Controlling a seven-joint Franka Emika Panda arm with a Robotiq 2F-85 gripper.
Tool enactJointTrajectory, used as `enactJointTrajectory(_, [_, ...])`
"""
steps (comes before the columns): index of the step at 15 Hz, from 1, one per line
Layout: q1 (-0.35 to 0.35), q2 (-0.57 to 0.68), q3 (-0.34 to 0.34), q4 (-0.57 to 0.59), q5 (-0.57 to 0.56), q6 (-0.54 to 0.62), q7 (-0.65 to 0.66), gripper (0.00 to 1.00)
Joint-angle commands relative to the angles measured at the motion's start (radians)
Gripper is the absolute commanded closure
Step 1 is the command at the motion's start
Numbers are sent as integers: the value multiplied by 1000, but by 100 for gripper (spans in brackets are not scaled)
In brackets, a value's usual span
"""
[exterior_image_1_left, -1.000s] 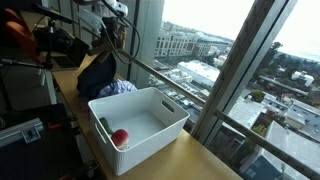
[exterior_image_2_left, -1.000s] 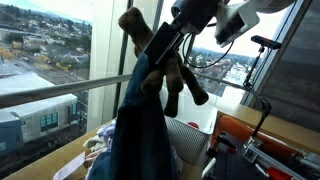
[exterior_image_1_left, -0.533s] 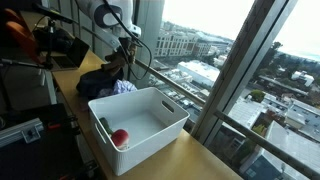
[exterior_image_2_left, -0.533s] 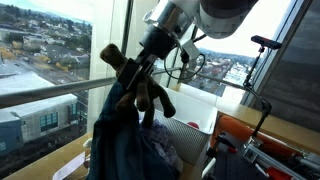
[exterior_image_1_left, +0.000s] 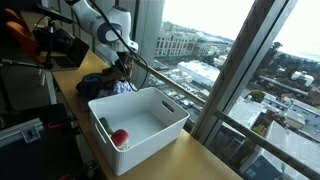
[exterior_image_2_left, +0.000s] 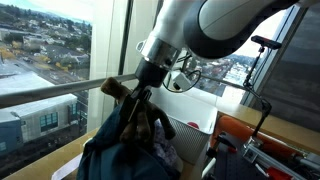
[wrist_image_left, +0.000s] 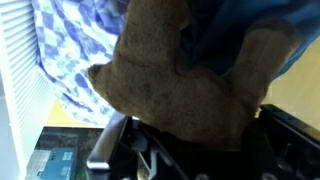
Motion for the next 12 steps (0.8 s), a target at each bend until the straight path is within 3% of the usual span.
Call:
enactJointTrajectory(1, [3,53,-16,3,-35,40,57,100])
enactJointTrajectory(5, [6,105,-34,14,-40,62,98,100])
enactJointTrajectory(6, [8,106,-38,13,-42,66,107,75])
enactJointTrajectory(8, [4,93,-45,17,-42,53,118,68])
enactJointTrajectory(12, [-12,33,-61,36,-38,24,134,39])
